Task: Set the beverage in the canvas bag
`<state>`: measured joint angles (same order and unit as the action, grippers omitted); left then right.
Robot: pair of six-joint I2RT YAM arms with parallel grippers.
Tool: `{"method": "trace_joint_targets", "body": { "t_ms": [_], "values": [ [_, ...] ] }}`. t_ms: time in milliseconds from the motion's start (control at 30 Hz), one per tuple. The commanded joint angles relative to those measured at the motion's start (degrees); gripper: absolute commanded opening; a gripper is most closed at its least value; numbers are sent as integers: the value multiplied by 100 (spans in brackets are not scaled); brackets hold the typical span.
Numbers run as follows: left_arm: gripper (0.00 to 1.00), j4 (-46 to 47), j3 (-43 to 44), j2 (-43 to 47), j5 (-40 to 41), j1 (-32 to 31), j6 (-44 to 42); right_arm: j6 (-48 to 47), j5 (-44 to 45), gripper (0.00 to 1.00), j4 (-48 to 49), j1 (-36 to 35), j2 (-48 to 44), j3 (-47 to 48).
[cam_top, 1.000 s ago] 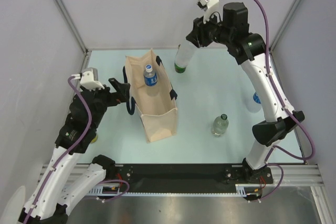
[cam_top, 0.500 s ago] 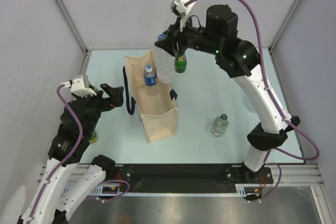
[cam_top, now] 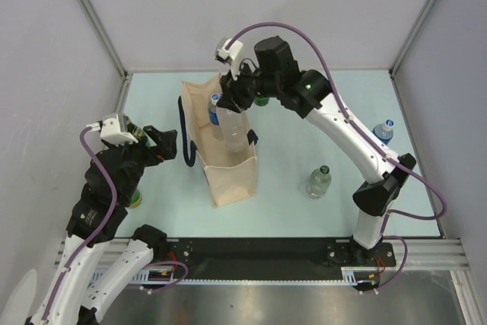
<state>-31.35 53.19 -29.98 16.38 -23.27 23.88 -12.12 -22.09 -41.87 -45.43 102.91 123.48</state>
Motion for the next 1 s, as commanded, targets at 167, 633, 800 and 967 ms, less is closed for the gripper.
{"method": "trace_joint_targets", "body": {
  "t_ms": [167,633,800,967],
  "values": [
    [100,-73,43,80,58,50,-59,-764,-955,0,1339,78,185,-833],
    [100,-117,7,10,128,42,-85,-1284,-1272,0,2332,509,1142,-1019],
    [100,-116,16,-43,164,42,-103,-1258,-1105,0,2850,544,1266,-1115],
    [100,-108,-10,-43,190,42,-103,-1266,-1052,7,2912,588,1407,-1168]
  ]
}}
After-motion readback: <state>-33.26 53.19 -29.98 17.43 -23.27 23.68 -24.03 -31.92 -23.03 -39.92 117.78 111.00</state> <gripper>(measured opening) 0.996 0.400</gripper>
